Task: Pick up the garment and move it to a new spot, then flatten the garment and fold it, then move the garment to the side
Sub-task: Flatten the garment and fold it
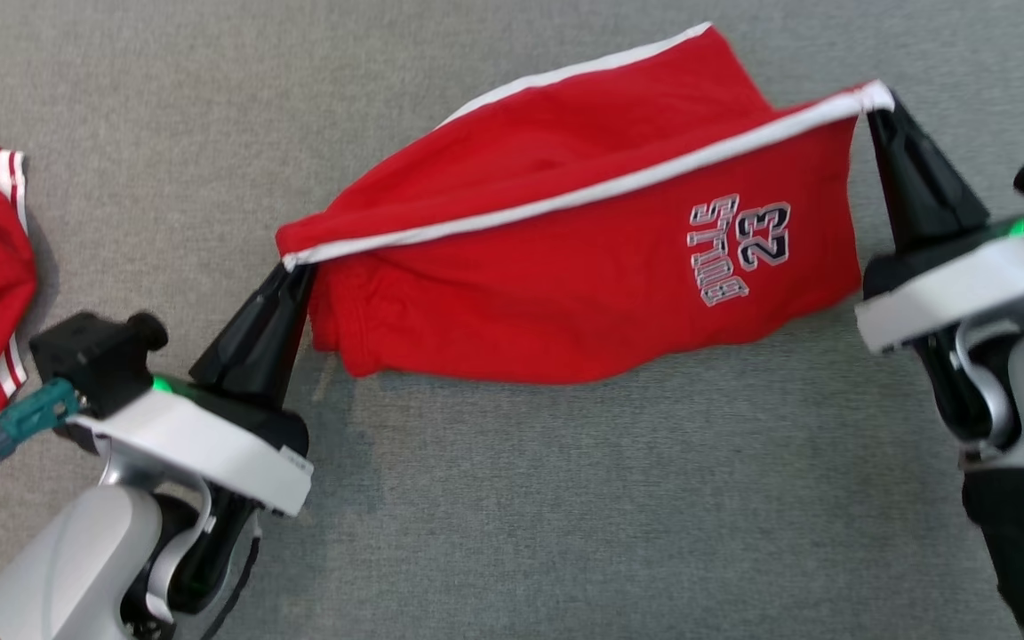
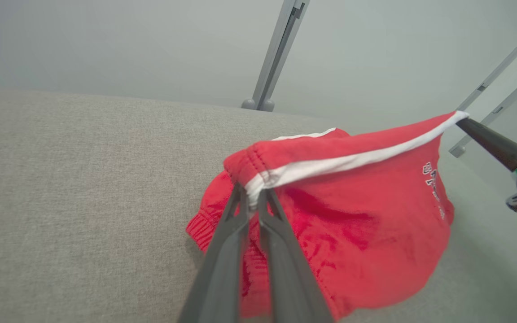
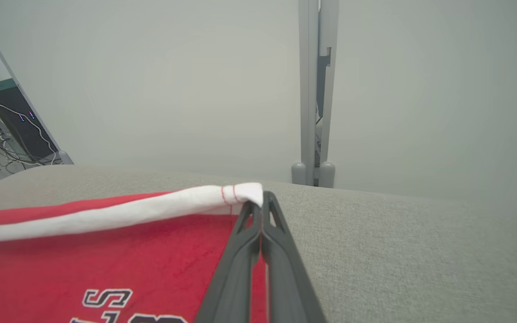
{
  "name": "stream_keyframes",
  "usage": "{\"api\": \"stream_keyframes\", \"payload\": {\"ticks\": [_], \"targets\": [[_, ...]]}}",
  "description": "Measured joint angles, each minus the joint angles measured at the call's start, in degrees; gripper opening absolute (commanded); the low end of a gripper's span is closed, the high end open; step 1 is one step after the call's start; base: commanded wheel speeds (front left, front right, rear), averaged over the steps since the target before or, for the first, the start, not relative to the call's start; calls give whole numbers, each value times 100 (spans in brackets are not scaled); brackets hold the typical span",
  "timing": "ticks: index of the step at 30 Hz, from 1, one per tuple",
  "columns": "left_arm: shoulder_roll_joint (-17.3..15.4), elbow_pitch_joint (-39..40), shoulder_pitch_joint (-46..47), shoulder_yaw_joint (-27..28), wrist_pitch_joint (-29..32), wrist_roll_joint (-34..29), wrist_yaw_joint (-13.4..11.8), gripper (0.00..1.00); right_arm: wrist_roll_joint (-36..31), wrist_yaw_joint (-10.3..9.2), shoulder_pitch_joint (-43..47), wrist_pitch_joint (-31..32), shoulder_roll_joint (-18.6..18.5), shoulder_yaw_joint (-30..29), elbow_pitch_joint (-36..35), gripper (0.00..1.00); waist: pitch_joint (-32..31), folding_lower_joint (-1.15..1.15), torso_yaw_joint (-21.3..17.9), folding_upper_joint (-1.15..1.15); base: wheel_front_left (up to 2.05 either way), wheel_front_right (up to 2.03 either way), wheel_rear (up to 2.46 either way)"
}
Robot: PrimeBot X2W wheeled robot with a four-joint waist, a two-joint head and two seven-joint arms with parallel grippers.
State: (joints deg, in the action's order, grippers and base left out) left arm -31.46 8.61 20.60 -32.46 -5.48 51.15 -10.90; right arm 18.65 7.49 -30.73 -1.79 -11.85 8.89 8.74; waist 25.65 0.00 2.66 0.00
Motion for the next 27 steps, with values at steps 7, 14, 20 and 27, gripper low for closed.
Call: {"api": "stream_keyframes", "payload": {"ticks": [7, 14, 20, 27], "targets": [[227, -545, 524, -44, -60, -21, 263, 0, 277, 0, -1371, -266, -34, 415, 1471, 0, 413, 0, 289, 0, 0, 0, 0], [548, -1051, 1003, -210, -56, -29, 538, 0, 466, 0, -2343, -509, -32, 881, 2831, 0, 574, 0, 528, 0, 0, 0, 0], [820, -1536, 1378, -343, 23, -13, 742, 0, 643, 0, -2844, -732, -36, 1170, 3727, 0, 604, 0, 645, 0, 0, 0, 0], [1017, -1937, 1512, -427, -70, 40, 940, 100, 905, 0, -3026, -1038, 69, 1432, 4322, 100, 527, 0, 623, 0, 0, 0, 0]]}}
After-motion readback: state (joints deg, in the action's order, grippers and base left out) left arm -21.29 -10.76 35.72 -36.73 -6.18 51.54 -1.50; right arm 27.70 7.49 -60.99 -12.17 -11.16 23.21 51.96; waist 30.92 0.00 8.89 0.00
